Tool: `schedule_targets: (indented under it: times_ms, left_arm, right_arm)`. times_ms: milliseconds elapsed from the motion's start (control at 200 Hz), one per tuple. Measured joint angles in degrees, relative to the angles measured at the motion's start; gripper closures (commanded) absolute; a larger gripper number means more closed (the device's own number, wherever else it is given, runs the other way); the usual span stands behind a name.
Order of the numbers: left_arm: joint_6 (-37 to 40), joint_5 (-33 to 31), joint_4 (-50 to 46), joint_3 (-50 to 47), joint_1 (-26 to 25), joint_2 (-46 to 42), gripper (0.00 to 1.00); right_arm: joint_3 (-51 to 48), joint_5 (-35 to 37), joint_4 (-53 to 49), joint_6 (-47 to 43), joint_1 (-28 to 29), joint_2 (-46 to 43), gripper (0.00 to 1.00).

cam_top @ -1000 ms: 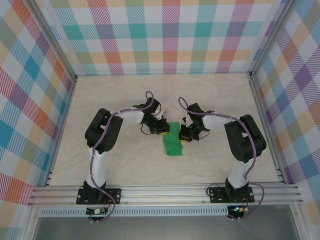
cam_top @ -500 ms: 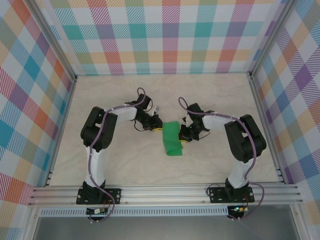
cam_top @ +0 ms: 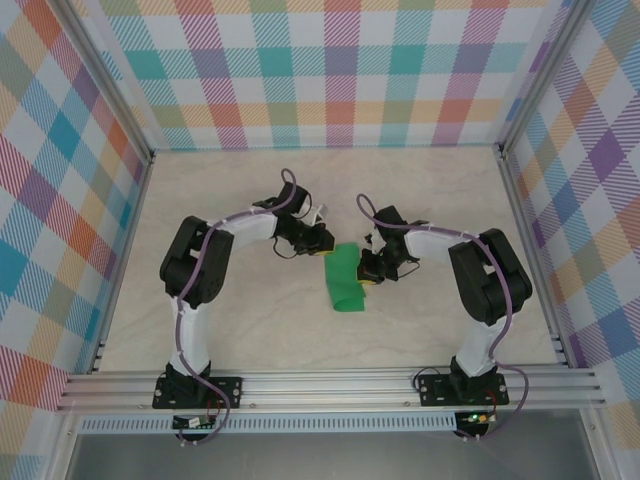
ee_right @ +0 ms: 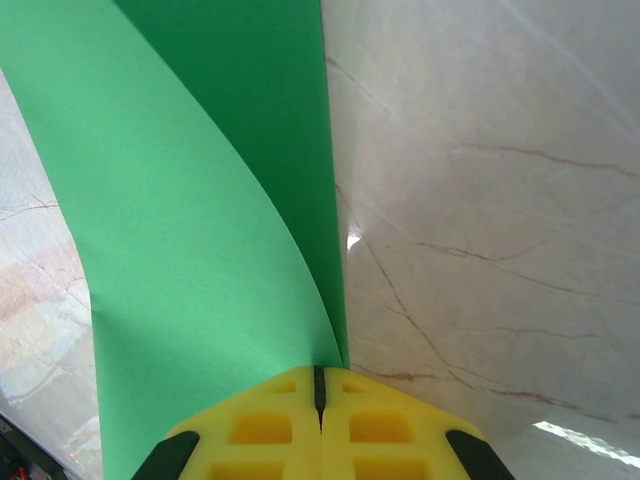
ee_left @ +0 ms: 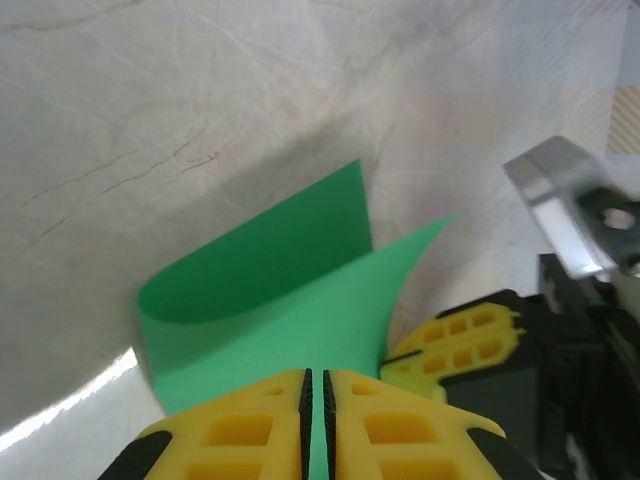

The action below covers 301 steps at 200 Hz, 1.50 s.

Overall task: Fold a paper plane with a square sheet of paper (fold left side to right side)
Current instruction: First fold the square sheet of paper in half at the center of the table.

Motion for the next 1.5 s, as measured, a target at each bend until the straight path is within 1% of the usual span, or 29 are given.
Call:
schedule_targets:
  times_ms: [185, 385, 690, 845, 1015, 1120, 1210, 1320, 1405, 1505]
  left_arm:
    - [0.07, 0.13, -0.09, 1.42, -0.07, 4.5, 0.86]
    - [0.31, -1.7, -0.39, 2.75, 0.52, 4.92, 0.86]
    - [0.81, -0.94, -0.5, 2.82, 2.64, 5.25, 0.86]
    - [1.92, -1.27, -2.54, 4.81, 4.39, 5.97, 0.86]
    - [2.45, -2.58, -4.04, 6.38, 6.25, 5.22, 0.85]
    - [2.16, -2.78, -3.8, 4.24, 6.32, 1.46, 0.84]
    - [1.31, -2.71, -3.19, 0.85, 5.51, -3.93, 0.84]
    - [-0.28, -2.45, -1.05, -2.36, 2.47, -8.81, 0.84]
    - [-1.81, -2.29, 1.16, -3.78, -1.01, -9.33, 0.84]
    - [-3.37, -2.29, 2.99, -4.46, -4.17, -7.52, 0.84]
  right_arm:
    - [0.26, 0.02, -0.31, 0.02, 0.04, 0.11, 1.0]
    - [0.28, 0.02, -0.37, -0.13, 0.04, 0.11, 1.0]
    - [0.37, 0.0, -0.48, -0.15, 0.04, 0.22, 1.0]
    - [0.46, -0.04, -0.52, -0.15, 0.04, 0.33, 1.0]
    - [0.59, -0.04, -0.68, -0.15, 0.04, 0.37, 1.0]
    - [0.68, -0.04, -0.79, -0.15, 0.04, 0.42, 1.0]
    - [0.72, -0.04, -0.9, -0.15, 0.04, 0.44, 1.0]
    - [0.79, -0.04, -0.92, -0.15, 0.04, 0.48, 1.0]
    - [0.79, -0.02, -0.94, -0.13, 0.04, 0.48, 1.0]
    - [0.79, -0.02, -0.94, -0.15, 0.07, 0.48, 1.0]
